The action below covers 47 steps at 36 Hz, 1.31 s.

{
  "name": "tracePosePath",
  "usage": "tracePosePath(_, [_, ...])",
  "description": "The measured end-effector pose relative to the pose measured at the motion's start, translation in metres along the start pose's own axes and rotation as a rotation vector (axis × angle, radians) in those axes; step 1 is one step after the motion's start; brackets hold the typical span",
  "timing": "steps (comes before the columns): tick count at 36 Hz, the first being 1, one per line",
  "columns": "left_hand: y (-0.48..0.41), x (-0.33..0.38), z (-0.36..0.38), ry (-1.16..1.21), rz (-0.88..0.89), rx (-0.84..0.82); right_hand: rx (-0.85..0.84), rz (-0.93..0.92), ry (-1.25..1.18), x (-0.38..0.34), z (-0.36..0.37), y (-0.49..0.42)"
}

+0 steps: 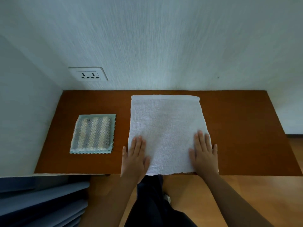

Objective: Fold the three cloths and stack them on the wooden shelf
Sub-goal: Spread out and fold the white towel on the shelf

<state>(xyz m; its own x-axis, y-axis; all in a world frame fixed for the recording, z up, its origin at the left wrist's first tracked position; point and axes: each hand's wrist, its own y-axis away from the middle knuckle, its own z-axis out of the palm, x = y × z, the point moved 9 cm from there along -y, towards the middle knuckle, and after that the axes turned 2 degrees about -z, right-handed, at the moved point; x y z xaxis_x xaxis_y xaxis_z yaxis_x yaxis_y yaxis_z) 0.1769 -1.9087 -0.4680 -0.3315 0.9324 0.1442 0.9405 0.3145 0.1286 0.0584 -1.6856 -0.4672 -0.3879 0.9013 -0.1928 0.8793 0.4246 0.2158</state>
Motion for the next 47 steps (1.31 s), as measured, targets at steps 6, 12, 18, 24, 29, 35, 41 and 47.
tracePosePath(6, [0.002,0.003,-0.004,0.003,-0.009,-0.003,0.003,0.022,-0.019,0.0,-0.006,0.001])
tracePosePath(12, [-0.018,0.038,-0.018,0.075,0.032,0.016,0.067,-0.048,-0.032,-0.055,-0.017,-0.015])
tracePosePath(18, [-0.052,0.067,-0.007,0.066,0.135,-0.086,0.032,-0.159,0.04,-0.107,-0.004,-0.044])
tracePosePath(24, [-0.053,0.043,0.003,0.038,0.218,-0.062,-0.006,-0.269,0.094,-0.1,0.007,-0.05])
tracePosePath(29, [-0.049,0.013,-0.005,0.007,0.136,-0.042,-0.019,-0.141,0.037,-0.051,-0.002,-0.045])
tracePosePath(35, [-0.05,0.003,-0.006,-0.024,0.084,-0.113,-0.115,-0.035,0.034,-0.016,-0.007,-0.037])
tracePosePath(41, [-0.042,0.027,-0.017,0.061,0.112,-0.162,-0.122,-0.061,0.007,-0.035,-0.014,-0.031])
tracePosePath(47, [-0.015,0.048,-0.006,0.021,0.237,-0.295,-0.119,-0.257,0.041,-0.067,-0.003,-0.005])
